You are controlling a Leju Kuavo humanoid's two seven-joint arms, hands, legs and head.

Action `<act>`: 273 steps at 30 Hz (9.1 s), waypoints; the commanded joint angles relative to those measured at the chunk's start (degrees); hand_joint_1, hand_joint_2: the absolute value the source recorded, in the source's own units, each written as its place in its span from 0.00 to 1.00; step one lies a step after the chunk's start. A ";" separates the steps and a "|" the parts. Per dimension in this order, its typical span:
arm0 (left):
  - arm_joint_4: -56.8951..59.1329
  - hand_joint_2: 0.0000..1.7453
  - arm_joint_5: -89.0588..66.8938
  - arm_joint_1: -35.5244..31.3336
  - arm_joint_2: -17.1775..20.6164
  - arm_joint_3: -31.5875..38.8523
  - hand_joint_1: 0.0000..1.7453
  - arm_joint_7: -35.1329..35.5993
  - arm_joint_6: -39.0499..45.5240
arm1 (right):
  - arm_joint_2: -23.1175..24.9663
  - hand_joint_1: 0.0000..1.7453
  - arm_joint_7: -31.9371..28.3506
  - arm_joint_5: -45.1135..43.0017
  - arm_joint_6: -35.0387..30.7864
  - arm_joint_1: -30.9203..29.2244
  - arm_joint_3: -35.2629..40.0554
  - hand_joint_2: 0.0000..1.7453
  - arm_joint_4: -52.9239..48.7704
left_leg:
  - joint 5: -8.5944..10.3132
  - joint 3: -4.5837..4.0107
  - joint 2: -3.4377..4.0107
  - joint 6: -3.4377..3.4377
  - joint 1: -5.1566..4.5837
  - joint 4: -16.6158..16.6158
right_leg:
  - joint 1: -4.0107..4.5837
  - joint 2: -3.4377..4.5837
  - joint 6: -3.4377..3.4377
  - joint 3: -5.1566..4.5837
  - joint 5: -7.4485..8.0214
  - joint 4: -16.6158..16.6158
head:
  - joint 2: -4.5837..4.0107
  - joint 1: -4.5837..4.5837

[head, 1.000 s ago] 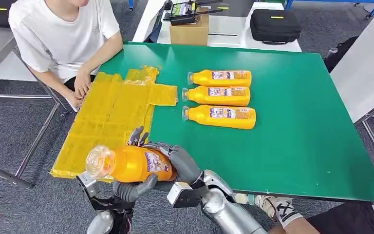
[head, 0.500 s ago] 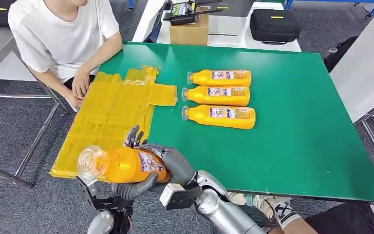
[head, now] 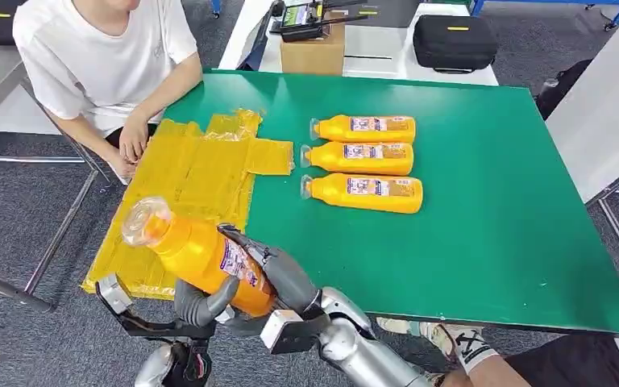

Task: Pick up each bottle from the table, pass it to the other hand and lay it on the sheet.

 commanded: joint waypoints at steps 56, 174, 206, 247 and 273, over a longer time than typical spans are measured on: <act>52.13 1.00 -101.27 -38.85 7.66 -0.28 1.00 23.85 39.39 | -5.07 0.00 -0.22 -6.18 -12.97 23.41 -18.45 0.00 -28.67 | 0.09 -0.05 -0.26 0.03 0.03 -0.01 | 0.04 -0.23 -0.05 0.13 0.00 0.01 | 0.00 0.04; 4.86 1.00 -20.72 -3.53 1.68 3.53 0.00 0.86 12.10 | -7.33 1.00 11.00 -3.85 5.07 2.42 -37.00 1.00 4.38 | 0.17 0.56 -0.08 0.00 -0.07 -0.11 | -0.04 -0.22 0.02 0.66 0.09 -0.09 | 0.00 0.00; 9.12 1.00 -15.23 -10.89 0.90 -9.03 0.00 7.51 2.29 | -5.81 1.00 -0.22 3.95 -3.10 0.85 4.04 1.00 2.19 | 0.20 -0.07 -0.29 0.03 -0.03 -0.03 | -0.02 -0.32 0.06 0.15 0.08 -0.03 | 0.00 0.02; 11.82 1.00 -28.79 -12.49 5.50 5.95 1.00 2.21 29.36 | -9.22 0.00 -0.22 8.51 -29.19 20.97 -12.90 0.00 -25.20 | 0.17 -0.10 -0.42 -0.02 -0.05 -0.05 | -0.03 -0.47 0.01 0.11 -0.02 0.00 | 0.00 0.00; 38.21 1.00 -99.83 -29.18 11.07 4.27 1.00 21.46 41.98 | -8.41 0.00 -0.22 0.54 -20.34 20.19 -14.54 0.00 -23.97 | 0.27 -0.26 -0.26 -0.03 -0.04 -0.02 | -0.04 -0.29 0.05 -0.12 0.10 0.04 | 0.00 0.00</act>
